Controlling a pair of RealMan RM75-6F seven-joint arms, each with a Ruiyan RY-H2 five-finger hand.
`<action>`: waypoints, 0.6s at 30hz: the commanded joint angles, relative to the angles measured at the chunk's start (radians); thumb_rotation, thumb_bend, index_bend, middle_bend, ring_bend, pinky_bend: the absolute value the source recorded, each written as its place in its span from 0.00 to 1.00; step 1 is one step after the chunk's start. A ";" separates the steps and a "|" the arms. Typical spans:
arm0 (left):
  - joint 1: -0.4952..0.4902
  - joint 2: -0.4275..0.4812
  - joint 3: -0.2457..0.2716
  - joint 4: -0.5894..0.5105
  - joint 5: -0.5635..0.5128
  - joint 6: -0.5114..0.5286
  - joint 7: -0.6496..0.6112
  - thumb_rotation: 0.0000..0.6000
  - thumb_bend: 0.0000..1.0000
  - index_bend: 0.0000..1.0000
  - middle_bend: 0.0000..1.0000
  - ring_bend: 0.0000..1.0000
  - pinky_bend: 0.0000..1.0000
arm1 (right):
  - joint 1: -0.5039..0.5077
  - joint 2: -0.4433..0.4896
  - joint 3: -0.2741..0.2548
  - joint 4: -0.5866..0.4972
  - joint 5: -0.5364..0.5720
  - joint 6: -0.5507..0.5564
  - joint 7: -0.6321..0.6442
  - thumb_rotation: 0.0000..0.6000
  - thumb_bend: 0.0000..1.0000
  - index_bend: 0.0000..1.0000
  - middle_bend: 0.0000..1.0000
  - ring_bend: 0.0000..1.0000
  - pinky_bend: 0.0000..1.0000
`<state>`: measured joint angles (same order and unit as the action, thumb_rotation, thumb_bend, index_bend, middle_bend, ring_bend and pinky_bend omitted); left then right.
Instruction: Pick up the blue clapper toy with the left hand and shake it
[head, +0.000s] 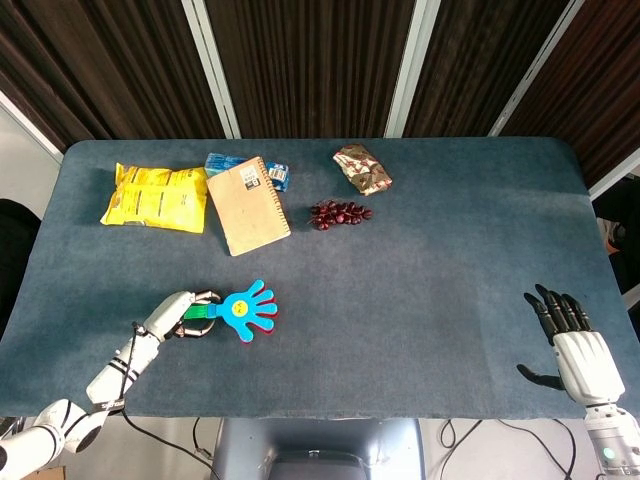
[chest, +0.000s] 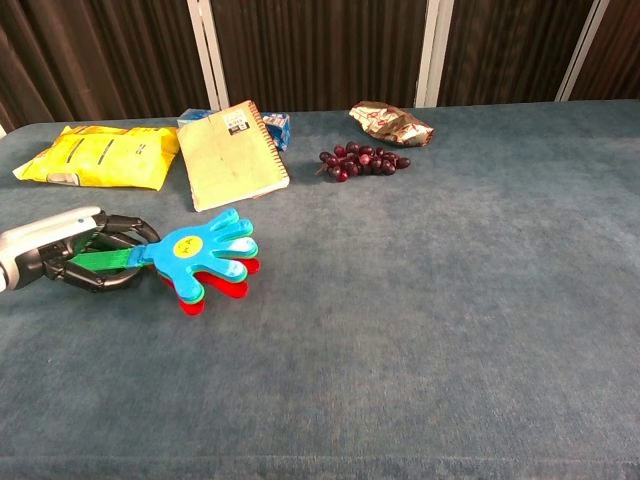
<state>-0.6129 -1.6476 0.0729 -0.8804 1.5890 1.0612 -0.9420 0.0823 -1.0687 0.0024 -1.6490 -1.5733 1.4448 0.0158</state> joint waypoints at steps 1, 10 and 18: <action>0.015 -0.026 -0.018 0.035 -0.027 0.001 0.112 1.00 0.42 0.00 0.11 0.00 0.02 | 0.000 0.002 0.000 0.000 0.003 -0.003 0.001 1.00 0.03 0.00 0.00 0.00 0.00; 0.039 0.051 -0.039 -0.109 -0.034 0.063 0.338 1.00 0.40 0.00 0.00 0.00 0.00 | 0.001 0.003 -0.003 -0.004 0.000 -0.006 -0.001 1.00 0.03 0.00 0.00 0.00 0.00; 0.207 0.249 -0.045 -0.441 0.056 0.458 0.813 1.00 0.39 0.00 0.00 0.00 0.00 | -0.004 0.005 -0.005 -0.006 -0.012 0.009 0.000 1.00 0.03 0.00 0.00 0.00 0.00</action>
<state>-0.5106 -1.5108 0.0299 -1.1501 1.5910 1.3137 -0.3831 0.0779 -1.0641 -0.0029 -1.6551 -1.5855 1.4537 0.0155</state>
